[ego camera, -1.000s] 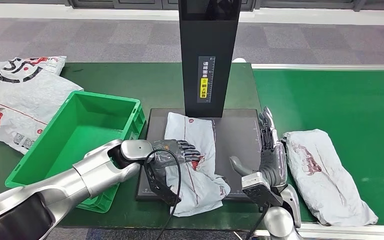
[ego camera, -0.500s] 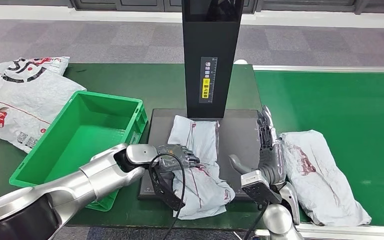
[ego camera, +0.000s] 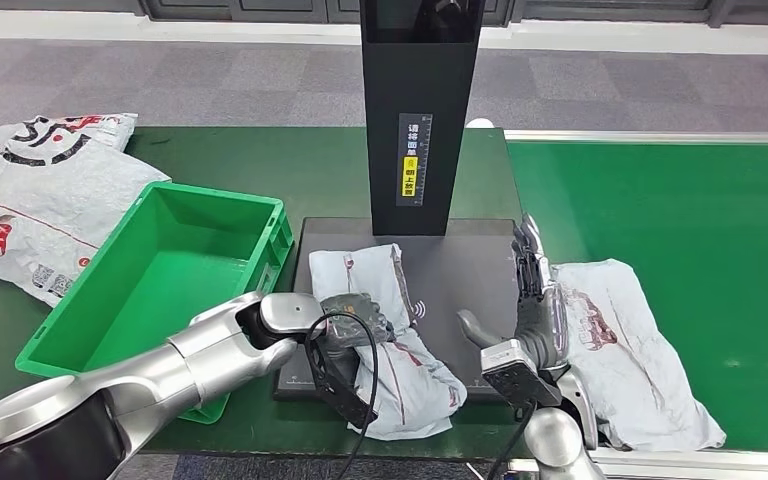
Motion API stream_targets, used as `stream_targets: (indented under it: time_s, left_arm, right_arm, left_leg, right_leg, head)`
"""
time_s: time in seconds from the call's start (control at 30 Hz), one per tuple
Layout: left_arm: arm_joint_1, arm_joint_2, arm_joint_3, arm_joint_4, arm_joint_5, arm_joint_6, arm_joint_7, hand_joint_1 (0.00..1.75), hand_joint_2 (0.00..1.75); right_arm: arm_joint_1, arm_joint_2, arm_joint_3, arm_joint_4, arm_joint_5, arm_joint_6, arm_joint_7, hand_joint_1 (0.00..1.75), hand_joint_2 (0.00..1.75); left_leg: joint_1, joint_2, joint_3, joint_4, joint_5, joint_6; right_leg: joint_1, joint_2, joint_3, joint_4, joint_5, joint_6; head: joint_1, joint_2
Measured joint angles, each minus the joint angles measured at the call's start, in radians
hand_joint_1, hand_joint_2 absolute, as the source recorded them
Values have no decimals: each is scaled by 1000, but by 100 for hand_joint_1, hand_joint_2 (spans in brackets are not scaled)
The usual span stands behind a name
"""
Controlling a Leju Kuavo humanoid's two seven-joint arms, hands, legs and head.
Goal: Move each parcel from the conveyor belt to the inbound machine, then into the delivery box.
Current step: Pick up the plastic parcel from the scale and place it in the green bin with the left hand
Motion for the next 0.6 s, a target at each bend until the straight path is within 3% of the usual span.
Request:
stream_targets:
  time_s: [0.4,0.6]
  left_arm:
    - [5,2,0,-11,-19,50,44,175,175]
    - [21,59,69,-125,-13,89,120,175,175]
  right_arm:
    - [4,0,2,8,-1,-21,0,0,175]
    - [37,0,2,2,-8,-33,1,0,175]
  left_leg:
    - [0,0,0,0,0,0]
    - [0,1,-2,0,1,-1]
  right_leg:
    - [0,0,0,0,0,0]
    - [0,1,-3,0,1,-1]
  head:
    - [0,0]
    - [0,0]
